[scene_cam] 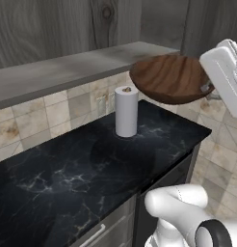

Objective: Move the bowls from the cabinet to the plates on the dining table.

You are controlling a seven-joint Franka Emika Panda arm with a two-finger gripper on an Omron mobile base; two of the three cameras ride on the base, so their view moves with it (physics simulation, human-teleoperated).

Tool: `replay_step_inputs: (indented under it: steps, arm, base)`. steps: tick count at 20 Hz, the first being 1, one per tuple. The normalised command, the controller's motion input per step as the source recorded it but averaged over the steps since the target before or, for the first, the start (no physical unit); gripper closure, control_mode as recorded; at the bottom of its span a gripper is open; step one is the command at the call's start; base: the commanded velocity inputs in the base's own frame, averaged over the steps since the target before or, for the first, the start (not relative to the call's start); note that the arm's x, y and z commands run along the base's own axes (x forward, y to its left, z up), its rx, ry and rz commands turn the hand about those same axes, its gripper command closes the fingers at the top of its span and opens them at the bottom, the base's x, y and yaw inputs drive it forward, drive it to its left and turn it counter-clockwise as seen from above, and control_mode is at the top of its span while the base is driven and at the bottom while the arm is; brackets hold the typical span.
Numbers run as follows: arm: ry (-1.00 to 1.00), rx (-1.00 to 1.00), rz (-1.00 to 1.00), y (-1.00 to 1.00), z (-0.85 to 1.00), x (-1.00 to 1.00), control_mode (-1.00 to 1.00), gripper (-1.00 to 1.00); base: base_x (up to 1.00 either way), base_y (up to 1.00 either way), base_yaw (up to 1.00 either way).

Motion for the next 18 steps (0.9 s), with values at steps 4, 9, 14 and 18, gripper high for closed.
replay_step_inputs:
  steps: [4,9,14,18]
  arm:
    - [0.00,0.00,0.00,0.00,0.00,0.00,1.00,1.00]
    - [0.00,0.00,0.00,0.00,0.00,0.00,1.00,1.00]
    - [0.00,0.00,0.00,0.00,0.00,0.00,1.00,1.00]
    - [0.00,0.00,0.00,0.00,0.00,0.00,1.00,1.00]
  base:
    - [-0.87,0.00,0.16]
    - [-1.00,-0.04,0.00]
    - [-1.00,-0.10,0.00]
    - [-1.00,-0.02,0.00]
